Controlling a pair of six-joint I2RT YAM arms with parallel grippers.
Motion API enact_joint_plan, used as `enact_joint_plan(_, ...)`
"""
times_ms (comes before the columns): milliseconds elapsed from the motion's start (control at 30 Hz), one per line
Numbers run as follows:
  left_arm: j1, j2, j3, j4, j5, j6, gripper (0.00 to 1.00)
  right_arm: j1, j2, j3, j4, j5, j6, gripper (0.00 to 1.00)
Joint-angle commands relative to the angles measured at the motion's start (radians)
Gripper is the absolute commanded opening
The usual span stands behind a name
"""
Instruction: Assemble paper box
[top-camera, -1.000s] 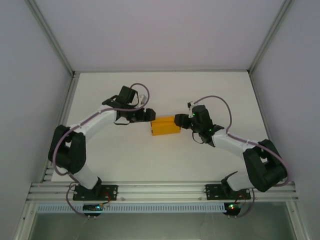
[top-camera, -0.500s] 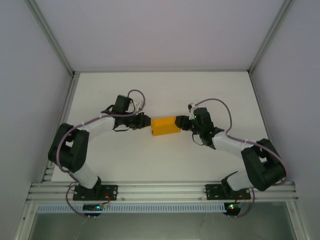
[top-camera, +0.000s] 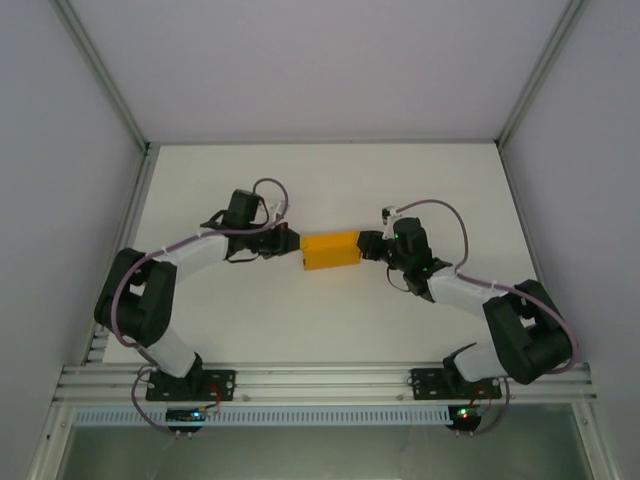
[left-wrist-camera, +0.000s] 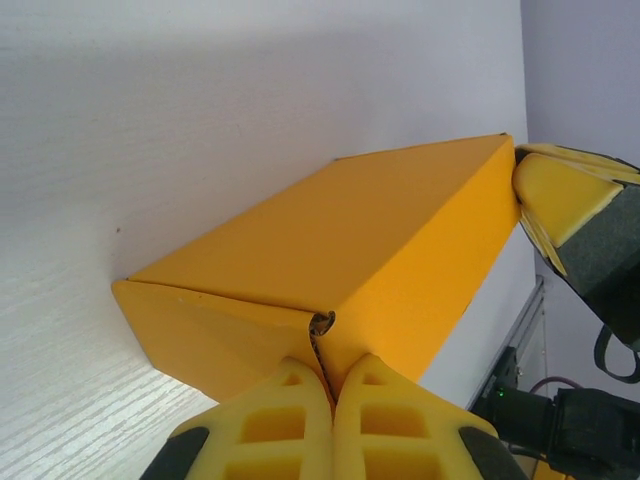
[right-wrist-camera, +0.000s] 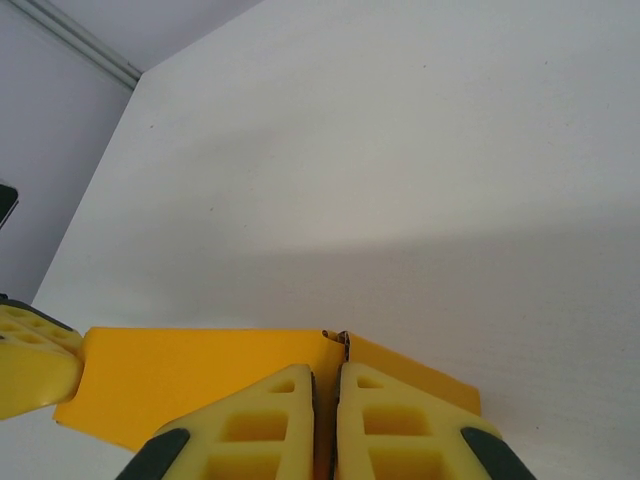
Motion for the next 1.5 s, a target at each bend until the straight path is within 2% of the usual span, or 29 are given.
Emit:
enact_joint_plan(0,-0.023,0.028,0.039,-0.172,-0.161,0.071,0.01,0.010,0.042,-0.027,-0.255,-0.061,-0.012,0.00)
enact_joint_plan(33,-0.027,0.026,0.070,-0.202,-0.182,0.083,0.11,0.009,0.032,-0.004,-0.279,-0.063,-0.032,0.00)
enact_joint_plan(67,-0.033,0.023,0.101,-0.230,-0.207,0.097,0.27,0.009,0.022,0.021,-0.306,-0.063,-0.058,0.06)
enact_joint_plan(133,-0.048,0.017,0.167,-0.283,-0.273,0.128,0.35,0.009,0.000,0.087,-0.370,-0.065,-0.097,0.19)
enact_joint_plan(167,-0.056,0.013,0.196,-0.300,-0.301,0.145,0.42,0.009,-0.009,0.117,-0.397,-0.060,-0.113,0.28)
enact_joint_plan(200,-0.062,0.012,0.232,-0.316,-0.329,0.159,0.55,0.007,-0.017,0.151,-0.425,-0.047,-0.126,0.41)
enact_joint_plan(267,-0.064,0.010,0.271,-0.323,-0.345,0.176,0.69,0.005,-0.026,0.207,-0.453,-0.030,-0.167,0.59)
enact_joint_plan(333,-0.064,0.003,0.311,-0.331,-0.359,0.185,0.96,-0.001,-0.030,0.265,-0.476,-0.026,-0.199,0.70)
enact_joint_plan(400,-0.063,-0.018,0.336,-0.335,-0.382,0.194,1.00,-0.008,-0.031,0.315,-0.493,-0.042,-0.235,0.81)
enact_joint_plan(467,-0.064,-0.048,0.352,-0.351,-0.437,0.204,1.00,-0.017,-0.033,0.355,-0.504,-0.071,-0.276,0.99)
enact_joint_plan(533,-0.064,-0.086,0.366,-0.390,-0.546,0.221,1.00,-0.026,-0.030,0.394,-0.518,-0.147,-0.385,0.99)
enact_joint_plan(600,-0.061,-0.132,0.360,-0.419,-0.679,0.234,1.00,-0.025,-0.021,0.443,-0.571,-0.218,-0.604,0.99)
enact_joint_plan(667,-0.049,-0.176,0.339,-0.439,-0.815,0.231,0.99,0.004,0.009,0.531,-0.774,-0.307,-0.874,0.99)
enact_joint_plan(700,-0.036,-0.195,0.322,-0.441,-0.858,0.233,1.00,0.025,0.029,0.570,-0.861,-0.309,-1.005,0.99)
enact_joint_plan(767,-0.005,-0.233,0.276,-0.446,-0.944,0.214,1.00,0.072,0.073,0.627,-0.965,-0.235,-1.178,0.99)
enact_joint_plan(867,0.057,-0.280,0.181,-0.450,-0.975,0.165,1.00,0.117,0.157,0.726,-1.077,-0.143,-1.354,0.99)
enact_joint_plan(967,0.114,-0.330,0.077,-0.430,-0.952,0.130,1.00,0.145,0.269,0.865,-1.226,-0.076,-1.459,0.99)
enact_joint_plan(1067,0.152,-0.362,0.009,-0.429,-0.976,0.102,1.00,0.175,0.386,0.989,-1.345,-0.018,-1.516,0.95)
enact_joint_plan(1267,0.188,-0.392,-0.033,-0.435,-0.967,0.105,1.00,0.220,0.580,1.141,-1.439,0.091,-1.531,0.88)
enact_joint_plan(1367,0.190,-0.405,-0.033,-0.434,-0.968,0.113,0.99,0.231,0.647,1.203,-1.483,0.115,-1.532,0.78)
enact_joint_plan(1467,0.190,-0.419,-0.033,-0.434,-0.964,0.116,1.00,0.233,0.656,1.199,-1.432,0.150,-1.530,0.70)
